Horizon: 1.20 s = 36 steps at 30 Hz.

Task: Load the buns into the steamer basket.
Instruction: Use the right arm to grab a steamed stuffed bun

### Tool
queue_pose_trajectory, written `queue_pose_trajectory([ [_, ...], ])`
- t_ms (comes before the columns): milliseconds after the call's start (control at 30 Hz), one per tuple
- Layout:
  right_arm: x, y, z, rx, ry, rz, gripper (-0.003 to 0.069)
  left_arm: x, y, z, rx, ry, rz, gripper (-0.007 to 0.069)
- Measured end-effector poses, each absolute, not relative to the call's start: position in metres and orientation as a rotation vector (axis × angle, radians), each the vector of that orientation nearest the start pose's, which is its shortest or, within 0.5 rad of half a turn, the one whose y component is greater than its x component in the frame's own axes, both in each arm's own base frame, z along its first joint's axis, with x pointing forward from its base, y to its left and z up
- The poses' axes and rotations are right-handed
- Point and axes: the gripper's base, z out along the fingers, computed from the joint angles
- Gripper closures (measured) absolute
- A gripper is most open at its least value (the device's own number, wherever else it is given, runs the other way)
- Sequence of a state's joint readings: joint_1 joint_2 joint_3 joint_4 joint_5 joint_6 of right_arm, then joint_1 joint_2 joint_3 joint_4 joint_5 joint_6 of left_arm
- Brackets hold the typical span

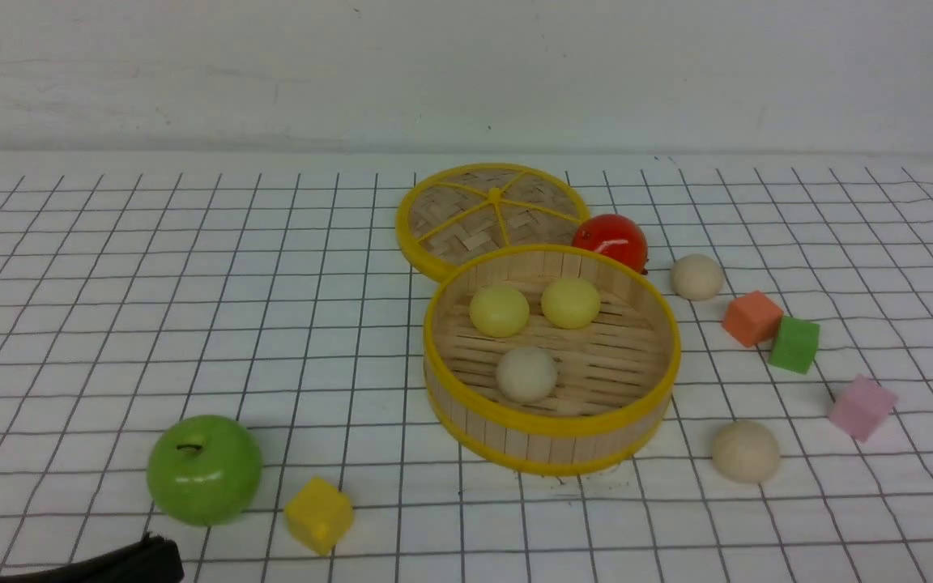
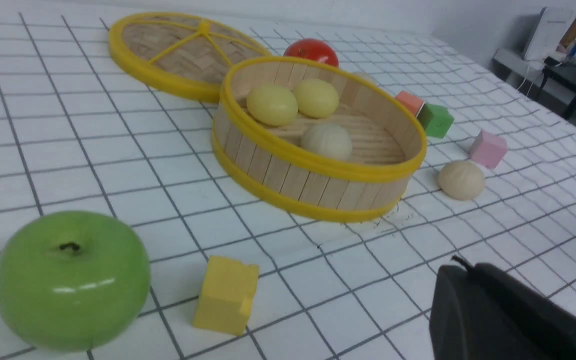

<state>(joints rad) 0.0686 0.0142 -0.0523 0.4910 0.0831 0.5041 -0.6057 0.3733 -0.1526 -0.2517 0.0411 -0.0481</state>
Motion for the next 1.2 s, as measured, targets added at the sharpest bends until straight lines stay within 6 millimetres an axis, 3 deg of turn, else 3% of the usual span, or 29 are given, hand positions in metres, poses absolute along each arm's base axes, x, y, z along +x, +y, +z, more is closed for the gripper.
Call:
queue_pose_trajectory([
  [67,0.054,0.011,0.238,0.599,1.502,0.828,0.0419,0.075,-0.053,0.233,0.282,1.775,-0.665,0.0638],
  [100,0.057,0.015,0.266,0.456,1.632,0.723,0.0419,0.076,-0.053,0.233,0.282,1.778,-0.664,0.0638],
  [133,0.058,0.016,0.267,0.433,1.669,0.698,0.0419,0.076,-0.054,0.233,0.282,1.779,-0.664,0.0638],
  [167,0.068,0.020,0.297,0.287,1.824,0.577,0.0419,0.076,-0.054,0.233,0.282,1.781,-0.663,0.0638],
  [200,0.072,0.021,0.303,0.229,1.906,0.521,0.0419,0.076,-0.054,0.233,0.282,1.782,-0.663,0.0638],
  [267,0.092,0.024,0.326,0.114,2.108,0.403,0.0419,0.076,-0.054,0.232,0.283,1.783,-0.663,0.0638],
  [367,0.119,0.028,0.337,0.054,2.297,0.319,0.0419,0.076,-0.054,0.232,0.282,1.783,-0.663,0.0638],
  [400,0.146,0.031,0.340,0.027,2.433,0.271,0.0419,0.076,-0.054,0.232,0.282,1.783,-0.664,0.0638],
  [433,0.149,0.031,0.339,0.021,2.452,0.265,0.0419,0.076,-0.054,0.232,0.282,1.783,-0.664,0.0638],
  [467,0.178,0.036,0.333,0.010,2.555,0.240,0.0419,0.076,-0.054,0.232,0.282,1.783,-0.664,0.0638],
  [500,0.181,0.036,0.332,0.009,2.565,0.238,0.0419,0.076,-0.054,0.232,0.282,1.783,-0.664,0.0638],
  [533,0.205,0.041,0.320,0.001,2.639,0.231,0.0419,0.076,-0.054,0.232,0.282,1.783,-0.664,0.0638],
  [567,0.211,0.042,0.317,0.000,2.657,0.230,0.0419,0.076,-0.054,0.232,0.282,1.783,-0.664,0.0638],
  [633,0.247,0.051,0.290,-0.033,2.774,0.256,0.0423,0.076,-0.054,0.232,0.282,1.783,-0.664,0.0638],
  [800,0.288,0.063,0.256,-0.091,2.863,0.319,0.0424,0.076,-0.054,0.232,0.282,1.783,-0.664,0.0638],
  [967,0.320,0.069,0.232,-0.084,2.903,0.324,0.0405,0.076,-0.054,0.232,0.280,1.784,-0.665,0.0638],
  [1200,0.340,0.071,0.214,-0.056,2.854,0.316,0.0386,0.076,-0.054,0.232,0.279,1.784,-0.666,0.0636],
])
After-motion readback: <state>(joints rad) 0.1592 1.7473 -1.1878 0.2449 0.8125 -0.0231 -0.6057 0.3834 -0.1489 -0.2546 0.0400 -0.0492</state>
